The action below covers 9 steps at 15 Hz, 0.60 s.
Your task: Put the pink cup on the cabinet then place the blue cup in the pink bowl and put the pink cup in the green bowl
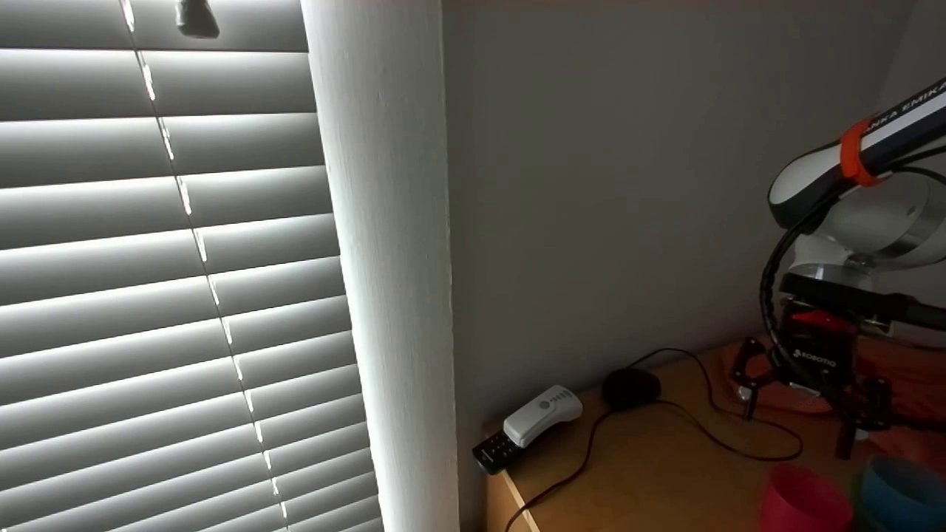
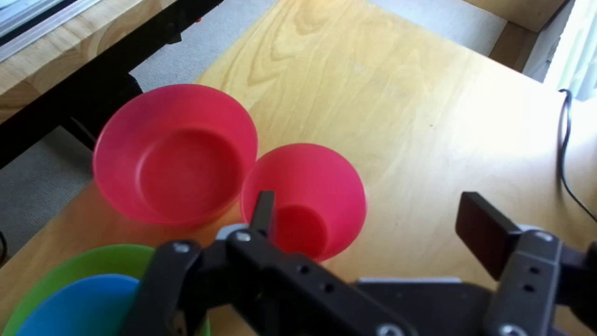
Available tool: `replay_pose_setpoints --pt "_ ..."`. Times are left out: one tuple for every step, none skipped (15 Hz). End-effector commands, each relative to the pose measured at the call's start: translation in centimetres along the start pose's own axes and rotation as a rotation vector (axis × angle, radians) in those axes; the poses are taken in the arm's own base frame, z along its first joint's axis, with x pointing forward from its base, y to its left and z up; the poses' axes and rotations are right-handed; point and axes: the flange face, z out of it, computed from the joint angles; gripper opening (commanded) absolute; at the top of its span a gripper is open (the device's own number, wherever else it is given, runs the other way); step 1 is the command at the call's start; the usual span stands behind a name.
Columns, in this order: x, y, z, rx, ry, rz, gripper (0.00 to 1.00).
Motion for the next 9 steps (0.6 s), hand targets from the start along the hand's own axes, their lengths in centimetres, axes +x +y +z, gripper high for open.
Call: replay_pose_setpoints --pt "-2.3 3.5 -2.9 0.002 0.063 -0.003 1.00" --pt "-2.4 4.3 -3.5 0.006 0.083 -0.016 1.00" --pt "-2.2 5.6 -3.9 0.008 0.091 -0.009 1.00" --pt "-2.2 6.6 -4.1 0.013 0.094 -0.007 1.00" --pt "-1.9 7.7 -4.1 0.004 0.099 0.004 0.99" --pt "-1.8 8.6 -4.2 -0.005 0.106 0.012 1.00" --pt "-1.3 9.4 -4.3 -0.027 0.120 0.016 1.00" --pt "-1.0 10.1 -4.1 -0.037 0.129 0.018 1.00" --pt "-0.6 10.6 -4.0 -0.047 0.149 0.009 1.00"
